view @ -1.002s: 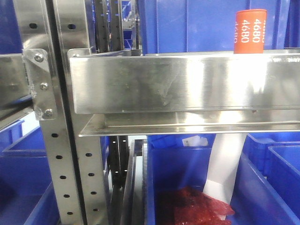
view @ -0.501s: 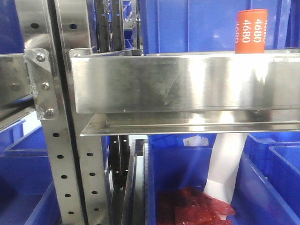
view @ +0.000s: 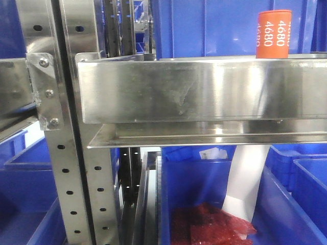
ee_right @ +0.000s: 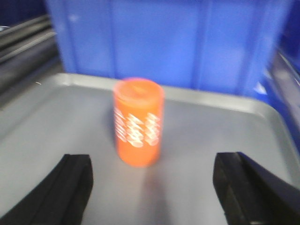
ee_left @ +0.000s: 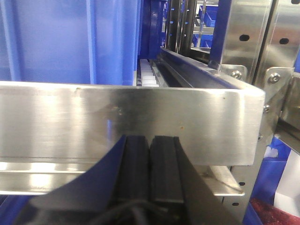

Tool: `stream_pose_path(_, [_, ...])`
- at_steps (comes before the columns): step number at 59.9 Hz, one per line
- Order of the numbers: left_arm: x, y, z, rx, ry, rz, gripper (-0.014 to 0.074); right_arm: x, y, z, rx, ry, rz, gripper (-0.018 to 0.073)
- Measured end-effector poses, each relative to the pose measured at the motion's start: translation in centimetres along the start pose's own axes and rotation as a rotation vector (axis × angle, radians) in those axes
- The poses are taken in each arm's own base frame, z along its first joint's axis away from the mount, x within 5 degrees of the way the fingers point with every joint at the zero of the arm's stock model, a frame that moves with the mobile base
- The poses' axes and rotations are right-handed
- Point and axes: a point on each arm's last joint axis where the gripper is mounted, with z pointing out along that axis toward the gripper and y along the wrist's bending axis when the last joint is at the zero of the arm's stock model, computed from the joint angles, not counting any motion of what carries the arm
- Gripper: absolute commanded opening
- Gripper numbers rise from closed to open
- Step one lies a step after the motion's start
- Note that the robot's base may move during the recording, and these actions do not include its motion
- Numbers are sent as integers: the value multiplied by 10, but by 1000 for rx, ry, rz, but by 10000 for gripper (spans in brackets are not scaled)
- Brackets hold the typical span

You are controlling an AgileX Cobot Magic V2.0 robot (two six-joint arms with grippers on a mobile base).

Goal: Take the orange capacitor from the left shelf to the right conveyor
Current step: 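Close the right gripper around the orange cylinder's top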

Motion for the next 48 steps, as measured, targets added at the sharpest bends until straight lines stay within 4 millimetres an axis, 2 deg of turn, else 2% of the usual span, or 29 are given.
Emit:
stream_pose_path(13, [0,0,0,0,0,0,-127,2,0,14,5,-9,52,621])
stream_pose_path(25, [0,0,0,0,0,0,-127,2,8,29,-23,-50,67,621])
stream_pose_path(48, [0,0,0,0,0,0,-127,19,7,75,3,-89,66,621])
